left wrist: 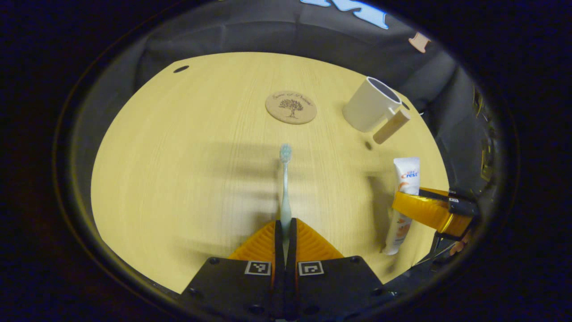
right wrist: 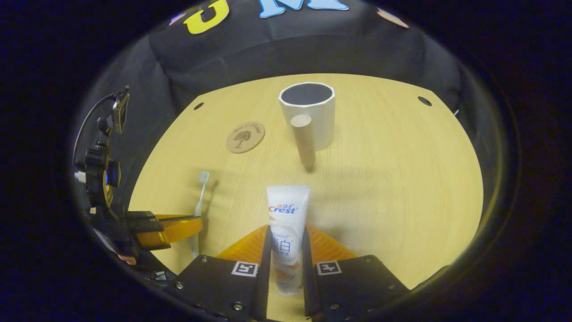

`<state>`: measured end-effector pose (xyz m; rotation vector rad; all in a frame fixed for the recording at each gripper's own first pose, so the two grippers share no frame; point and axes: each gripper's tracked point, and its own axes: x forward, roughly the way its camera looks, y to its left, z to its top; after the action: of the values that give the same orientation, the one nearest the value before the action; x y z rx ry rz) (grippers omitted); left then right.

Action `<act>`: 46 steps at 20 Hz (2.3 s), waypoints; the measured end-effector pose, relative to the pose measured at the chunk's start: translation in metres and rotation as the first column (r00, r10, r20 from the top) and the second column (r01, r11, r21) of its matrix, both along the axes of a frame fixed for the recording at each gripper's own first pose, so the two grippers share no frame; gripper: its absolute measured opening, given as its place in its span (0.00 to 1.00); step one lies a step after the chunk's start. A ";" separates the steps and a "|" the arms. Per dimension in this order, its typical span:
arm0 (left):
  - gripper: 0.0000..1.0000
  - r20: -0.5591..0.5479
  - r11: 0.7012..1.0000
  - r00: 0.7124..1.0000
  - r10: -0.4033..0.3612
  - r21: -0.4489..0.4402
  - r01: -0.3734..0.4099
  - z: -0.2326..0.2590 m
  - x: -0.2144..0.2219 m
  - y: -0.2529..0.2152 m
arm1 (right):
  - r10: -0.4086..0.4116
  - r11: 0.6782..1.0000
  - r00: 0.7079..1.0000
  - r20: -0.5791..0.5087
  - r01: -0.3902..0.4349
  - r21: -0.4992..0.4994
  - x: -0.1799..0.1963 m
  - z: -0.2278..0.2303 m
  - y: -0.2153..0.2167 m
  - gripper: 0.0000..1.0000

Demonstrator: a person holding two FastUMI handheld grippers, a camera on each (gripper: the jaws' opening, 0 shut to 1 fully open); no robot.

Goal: Put the toothbrush and toothpaste on the desktop into the cup, then pick up the cup and place it on the coaster on the desktop.

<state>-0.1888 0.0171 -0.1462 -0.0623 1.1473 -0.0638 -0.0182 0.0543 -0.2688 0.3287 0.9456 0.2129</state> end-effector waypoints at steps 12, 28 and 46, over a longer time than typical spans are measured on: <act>0.08 0.164 0.997 0.986 -0.035 -0.062 0.045 0.038 0.007 -0.011 | -0.078 0.997 0.988 0.134 0.077 0.007 -0.018 0.051 0.006 0.33; 0.08 0.427 0.995 0.904 -0.002 -0.085 0.042 0.126 0.068 -0.026 | -0.199 0.979 0.885 0.422 0.162 0.123 0.058 0.169 -0.031 0.32; 0.08 0.598 0.997 0.800 0.046 -0.073 -0.003 0.183 0.121 -0.031 | -0.230 0.958 0.791 0.567 0.285 -0.009 0.189 0.138 -0.074 0.32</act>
<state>-0.0680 -0.0138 0.0368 -0.1089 0.5013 -0.0924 0.1712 -0.0193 -0.1307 0.2810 0.3132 0.0048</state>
